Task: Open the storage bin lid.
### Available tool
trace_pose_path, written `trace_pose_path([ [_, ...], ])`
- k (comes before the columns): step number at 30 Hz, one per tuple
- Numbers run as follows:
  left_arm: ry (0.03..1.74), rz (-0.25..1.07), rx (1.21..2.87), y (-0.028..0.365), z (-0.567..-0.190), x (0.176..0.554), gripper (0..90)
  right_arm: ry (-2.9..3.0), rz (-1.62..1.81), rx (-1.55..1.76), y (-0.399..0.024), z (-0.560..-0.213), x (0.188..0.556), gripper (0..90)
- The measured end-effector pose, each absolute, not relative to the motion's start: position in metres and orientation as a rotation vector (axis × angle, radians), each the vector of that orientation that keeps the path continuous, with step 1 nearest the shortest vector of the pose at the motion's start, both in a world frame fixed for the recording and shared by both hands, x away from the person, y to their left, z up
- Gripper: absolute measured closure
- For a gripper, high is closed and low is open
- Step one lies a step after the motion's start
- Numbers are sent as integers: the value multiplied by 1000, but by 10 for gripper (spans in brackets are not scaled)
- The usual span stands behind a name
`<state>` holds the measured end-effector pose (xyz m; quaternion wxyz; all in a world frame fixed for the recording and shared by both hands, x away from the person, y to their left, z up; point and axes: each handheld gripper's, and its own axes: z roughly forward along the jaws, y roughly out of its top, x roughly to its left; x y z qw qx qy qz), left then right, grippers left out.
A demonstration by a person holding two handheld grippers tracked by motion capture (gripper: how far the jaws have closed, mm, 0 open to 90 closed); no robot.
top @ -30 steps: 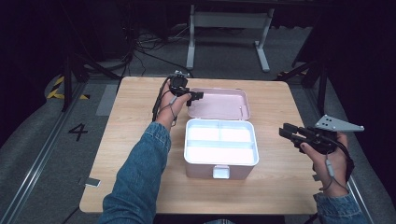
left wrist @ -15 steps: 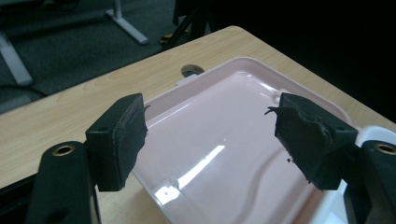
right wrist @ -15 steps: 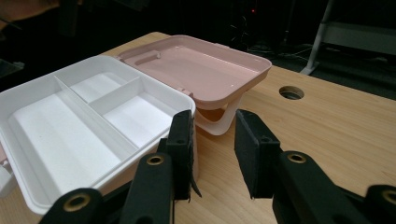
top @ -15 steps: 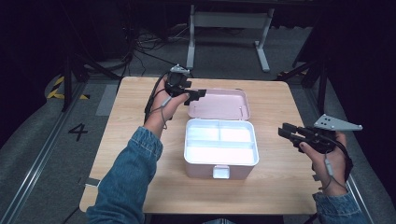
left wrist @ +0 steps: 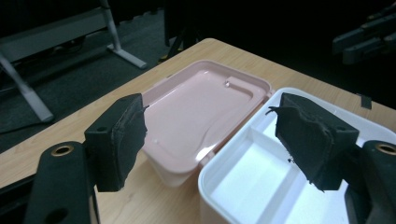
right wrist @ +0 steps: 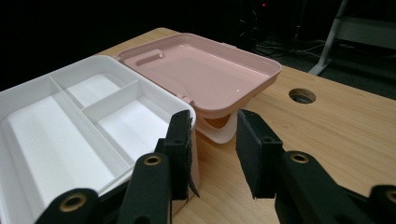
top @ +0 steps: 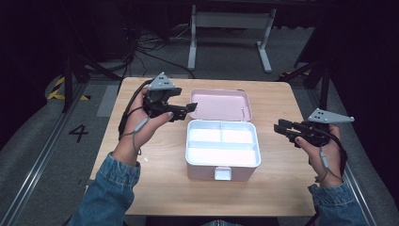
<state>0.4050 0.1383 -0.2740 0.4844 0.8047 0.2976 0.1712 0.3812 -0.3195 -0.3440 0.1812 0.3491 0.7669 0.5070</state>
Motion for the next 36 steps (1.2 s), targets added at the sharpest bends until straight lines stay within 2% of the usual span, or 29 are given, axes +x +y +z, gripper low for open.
trace_pose_path([
  [5,731,396,1964,162,-281,380,255,2182,1434,981,-317,-344,389,656],
  [13,801,432,1968,190,-302,357,255,2204,1430,985,-314,-345,396,640],
  [20,902,473,2019,204,-318,358,256,2239,1385,1010,-317,-352,394,627],
  [25,935,571,2097,208,-333,364,259,2269,1331,1049,-322,-362,397,620],
  [30,957,573,2129,206,-349,370,262,2286,1311,1088,-327,-371,400,620],
  [36,1015,515,2140,207,-368,376,263,2298,1279,1128,-333,-382,402,612],
])
